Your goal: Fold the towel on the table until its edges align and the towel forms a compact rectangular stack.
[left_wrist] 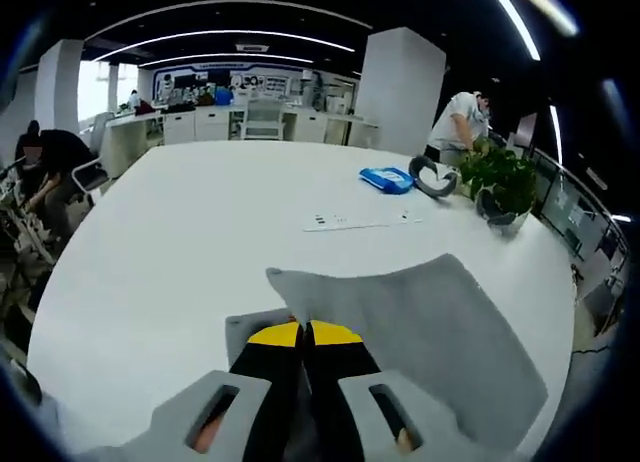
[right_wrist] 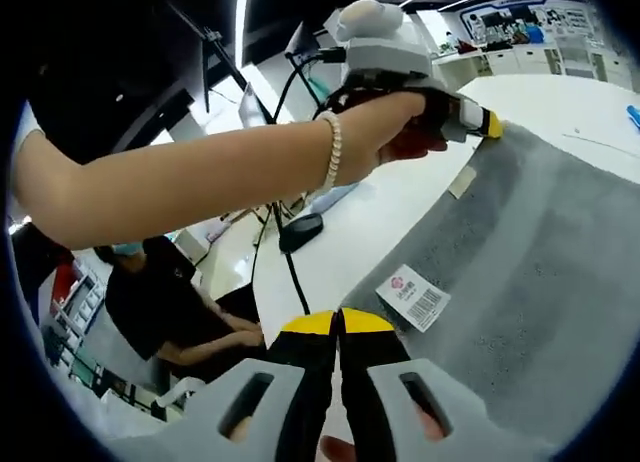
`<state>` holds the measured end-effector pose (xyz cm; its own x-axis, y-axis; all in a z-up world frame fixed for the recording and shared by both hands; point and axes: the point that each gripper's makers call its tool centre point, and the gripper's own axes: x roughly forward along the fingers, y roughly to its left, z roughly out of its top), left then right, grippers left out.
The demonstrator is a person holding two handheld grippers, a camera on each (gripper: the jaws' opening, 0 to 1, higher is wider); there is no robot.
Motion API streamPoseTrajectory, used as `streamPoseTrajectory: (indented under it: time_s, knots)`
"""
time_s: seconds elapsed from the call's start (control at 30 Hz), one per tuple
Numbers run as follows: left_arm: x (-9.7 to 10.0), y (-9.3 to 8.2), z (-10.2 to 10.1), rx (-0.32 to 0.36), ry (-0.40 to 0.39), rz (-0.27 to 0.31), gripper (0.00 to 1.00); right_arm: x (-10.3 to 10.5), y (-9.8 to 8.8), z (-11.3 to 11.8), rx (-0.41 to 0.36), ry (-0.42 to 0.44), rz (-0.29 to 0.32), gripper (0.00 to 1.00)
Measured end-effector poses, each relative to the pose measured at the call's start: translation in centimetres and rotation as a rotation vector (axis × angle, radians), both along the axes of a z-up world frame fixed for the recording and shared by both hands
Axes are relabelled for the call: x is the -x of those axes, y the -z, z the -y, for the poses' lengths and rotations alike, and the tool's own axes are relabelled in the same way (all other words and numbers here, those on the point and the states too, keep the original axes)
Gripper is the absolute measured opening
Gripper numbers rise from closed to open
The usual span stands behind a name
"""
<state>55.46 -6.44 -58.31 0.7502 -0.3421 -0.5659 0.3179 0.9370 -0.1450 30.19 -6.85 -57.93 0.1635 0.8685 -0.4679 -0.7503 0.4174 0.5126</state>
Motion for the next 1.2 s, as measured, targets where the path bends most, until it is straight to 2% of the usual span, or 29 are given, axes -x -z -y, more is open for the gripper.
streamPoseTrajectory:
  time_s: [0.13,0.23,0.3,0.43,0.53,0.63,0.73,0.83,0.97,1.1,1.2]
  knots:
    - [0.3,0.4,-0.9,0.003,-0.023,-0.009,0.01,0.2,0.2,-0.3,-0.009,-0.012,-0.023,0.0]
    - [0.4,0.4,-1.7,0.005,-0.051,-0.005,0.01,0.5,-0.4,-0.7,-0.039,-0.02,-0.038,0.0]
    - [0.5,0.2,-2.2,0.031,-0.079,0.002,0.01,0.4,-0.7,-0.8,-0.052,-0.01,-0.04,0.0]
    - [0.9,2.0,-2.9,0.012,-0.102,-0.047,0.01,0.1,0.3,-0.8,-0.026,0.001,-0.025,0.0]
    - [1.3,3.0,-3.0,-0.001,-0.099,-0.06,0.01,-0.2,1.2,-0.6,0.002,0.01,-0.007,0.0]
    - [1.9,4.2,-3.4,-0.055,-0.093,-0.062,0.03,-0.6,1.8,-0.7,0.013,0.007,0.028,0.0]
    - [2.3,4.5,-3.4,-0.058,-0.089,-0.054,0.12,-0.7,1.7,-0.9,0.003,-0.002,0.044,0.09]
    - [2.9,4.3,-3.8,-0.049,-0.099,-0.048,0.15,-0.5,1.4,-0.8,0.0,-0.014,0.044,0.15]
    - [3.9,3.3,-4.4,-0.037,-0.134,-0.02,0.17,-0.8,0.2,0.5,0.008,-0.028,0.071,0.15]
    - [6.3,2.6,-3.9,-0.023,-0.136,-0.008,0.17,-3.4,-1.5,3.5,0.031,0.002,0.137,0.13]
    - [7.8,2.2,-3.6,-0.003,-0.151,0.001,0.17,-6.3,-2.5,6.2,0.061,0.054,0.189,0.05]
